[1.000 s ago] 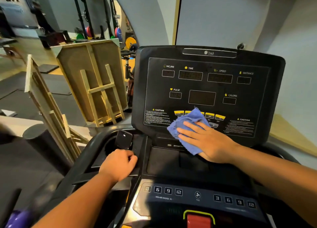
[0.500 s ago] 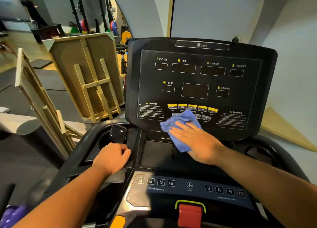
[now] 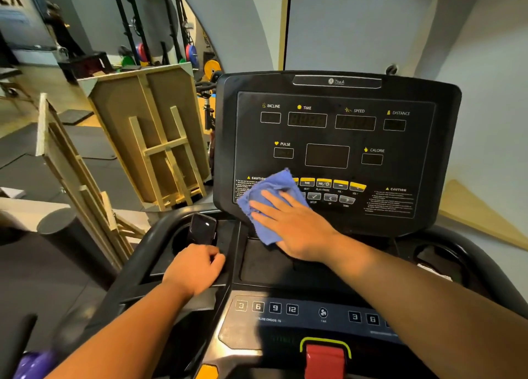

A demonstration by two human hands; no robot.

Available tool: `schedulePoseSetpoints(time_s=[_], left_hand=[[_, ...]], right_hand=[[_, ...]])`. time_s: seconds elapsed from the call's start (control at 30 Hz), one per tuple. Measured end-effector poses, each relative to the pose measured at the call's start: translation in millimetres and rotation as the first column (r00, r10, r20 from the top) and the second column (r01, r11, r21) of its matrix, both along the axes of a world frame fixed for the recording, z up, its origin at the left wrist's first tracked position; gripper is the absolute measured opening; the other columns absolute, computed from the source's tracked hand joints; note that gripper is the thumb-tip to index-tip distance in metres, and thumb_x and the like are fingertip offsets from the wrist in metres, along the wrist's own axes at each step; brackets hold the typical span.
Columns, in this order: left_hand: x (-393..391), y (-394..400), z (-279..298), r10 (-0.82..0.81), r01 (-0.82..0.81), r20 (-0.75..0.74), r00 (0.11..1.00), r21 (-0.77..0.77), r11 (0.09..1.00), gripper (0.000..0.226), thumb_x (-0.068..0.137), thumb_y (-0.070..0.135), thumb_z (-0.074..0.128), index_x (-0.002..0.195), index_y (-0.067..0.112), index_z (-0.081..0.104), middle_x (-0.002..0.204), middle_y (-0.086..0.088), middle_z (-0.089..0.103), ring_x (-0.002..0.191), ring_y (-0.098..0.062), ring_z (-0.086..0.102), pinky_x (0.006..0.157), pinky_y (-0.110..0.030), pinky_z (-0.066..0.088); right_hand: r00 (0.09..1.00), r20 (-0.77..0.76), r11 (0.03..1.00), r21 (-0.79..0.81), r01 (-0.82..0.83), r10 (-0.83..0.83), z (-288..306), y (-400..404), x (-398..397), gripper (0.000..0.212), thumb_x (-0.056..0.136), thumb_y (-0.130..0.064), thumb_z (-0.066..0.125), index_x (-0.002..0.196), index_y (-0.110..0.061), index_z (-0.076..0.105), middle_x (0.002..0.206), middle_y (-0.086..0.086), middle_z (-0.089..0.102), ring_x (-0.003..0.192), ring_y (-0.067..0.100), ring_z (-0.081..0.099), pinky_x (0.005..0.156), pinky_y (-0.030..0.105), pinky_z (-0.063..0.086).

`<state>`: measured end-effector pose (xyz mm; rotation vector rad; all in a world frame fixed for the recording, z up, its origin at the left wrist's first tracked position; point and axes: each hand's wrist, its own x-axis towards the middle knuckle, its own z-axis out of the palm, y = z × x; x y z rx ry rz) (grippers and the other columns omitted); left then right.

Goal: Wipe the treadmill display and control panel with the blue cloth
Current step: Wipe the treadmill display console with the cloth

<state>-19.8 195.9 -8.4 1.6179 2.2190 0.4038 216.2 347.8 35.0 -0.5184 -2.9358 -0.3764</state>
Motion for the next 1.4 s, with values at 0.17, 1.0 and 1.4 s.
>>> schedulePoseSetpoints(time_s=[0.17, 1.0, 1.4], left_hand=[[-0.8, 0.2, -0.8, -0.013, 0.013, 0.002, 1.000, 0.000, 1.000, 0.039, 0.097, 0.041, 0.046, 0.074, 0.020, 0.068, 0.067, 0.000, 0.069, 0.066, -0.013, 0.065, 0.070, -0.038, 0.057], [-2.3, 3.0, -1.2, 0.005, -0.006, 0.008, 1.000, 0.095, 0.995, 0.036, 0.092, 0.045, 0.048, 0.076, 0.017, 0.064, 0.068, 0.004, 0.067, 0.067, -0.011, 0.064, 0.064, -0.022, 0.048], [-3.3, 4.8, -2.6, 0.015, -0.015, -0.001, 1.000, 0.114, 0.993, 0.034, 0.090, 0.048, 0.048, 0.084, 0.019, 0.065, 0.073, 0.005, 0.070, 0.073, -0.010, 0.067, 0.071, -0.025, 0.053]], right_hand=[[0.992, -0.112, 0.991, 0.120, 0.064, -0.050, 28.5, 23.5, -14.3, 0.069, 0.090, -0.028, 0.055, 0.155, -0.019, 0.034, 0.165, 0.003, 0.025, 0.154, 0.029, 0.015, 0.123, 0.048, 0.013], [0.873, -0.358, 0.895, 0.176, 0.410, -0.330, 77.0, 53.3, -60.2, 0.085, 0.089, -0.041, 0.055, 0.160, -0.017, 0.015, 0.169, 0.009, 0.008, 0.154, 0.038, -0.003, 0.123, 0.056, 0.005], [0.625, -0.553, 0.748, 0.004, 0.664, -0.551, 99.7, 84.0, -21.6, 0.074, 0.097, -0.047, 0.024, 0.160, -0.011, 0.009, 0.168, 0.014, 0.007, 0.154, 0.036, -0.002, 0.124, 0.055, 0.007]])
